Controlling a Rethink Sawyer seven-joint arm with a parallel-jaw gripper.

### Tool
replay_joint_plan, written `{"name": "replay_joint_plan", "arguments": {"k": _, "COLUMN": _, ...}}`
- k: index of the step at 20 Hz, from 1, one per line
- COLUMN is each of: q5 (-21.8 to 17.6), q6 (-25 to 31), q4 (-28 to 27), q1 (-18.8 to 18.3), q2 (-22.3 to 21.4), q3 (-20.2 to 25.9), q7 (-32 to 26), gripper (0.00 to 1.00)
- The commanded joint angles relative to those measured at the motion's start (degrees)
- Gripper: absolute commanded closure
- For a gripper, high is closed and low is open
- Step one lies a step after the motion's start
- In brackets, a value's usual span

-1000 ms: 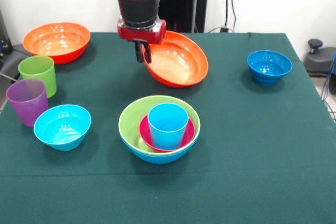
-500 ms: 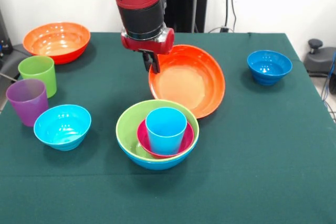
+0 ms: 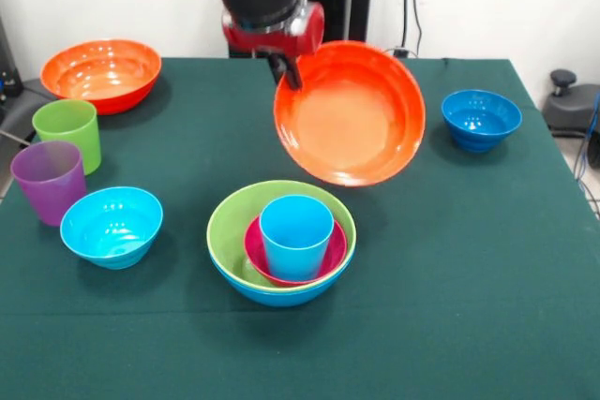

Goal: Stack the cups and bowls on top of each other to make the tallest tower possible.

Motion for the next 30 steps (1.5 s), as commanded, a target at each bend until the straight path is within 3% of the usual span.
{"name": "replay_joint_plan", "arguments": {"k": 1, "q5": 5.4, "q6": 8.9, "q4": 6.4, "q1": -1.0, "q2": -9.0, "q3": 7.0, "q7": -9.4, "gripper": 1.00}}
{"name": "replay_joint_plan", "arguments": {"k": 5, "q5": 4.9, "q6": 3.3, "q4": 10.5, "q1": -1.8, "q2": -10.3, "q3": 8.1, "q7": -8.5, "gripper": 1.00}}
{"name": "replay_joint_plan", "arguments": {"k": 7, "q5": 4.5, "q6": 3.9, "q4": 8.9, "q1": -1.3, "q2": -10.1, "q3": 7.9, "q7": -8.2, "gripper": 1.00}}
{"name": "replay_joint_plan", "arguments": {"k": 11, "q5": 4.1, "q6": 7.2, "q4": 3.5, "q1": -1.3, "q2": -7.4, "q3": 7.3, "q7": -8.3, "gripper": 1.00}}
{"name": "replay_joint_plan", "arguments": {"k": 16, "q5": 0.7, "q6": 8.1, "q4": -3.6, "q1": 0.0, "q2": -2.0, "q3": 5.0, "q7": -8.6, "gripper": 1.00}}
{"name": "replay_joint_plan", "arguments": {"k": 20, "q5": -2.5, "q6": 11.6, "q4": -13.3, "q1": 1.5, "q2": 3.1, "q3": 3.5, "q7": -10.5, "gripper": 1.00}}
{"name": "replay_joint_plan", "arguments": {"k": 26, "q5": -5.0, "q6": 16.9, "q4": -23.1, "q1": 3.8, "q2": 5.7, "q3": 2.5, "q7": -9.5, "gripper": 1.00}}
{"name": "replay_joint_plan", "arguments": {"k": 30, "q5": -3.6, "q6": 21.3, "q4": -26.2, "q1": 3.3, "q2": 5.6, "q3": 3.3, "q7": -9.5, "gripper": 1.00}}
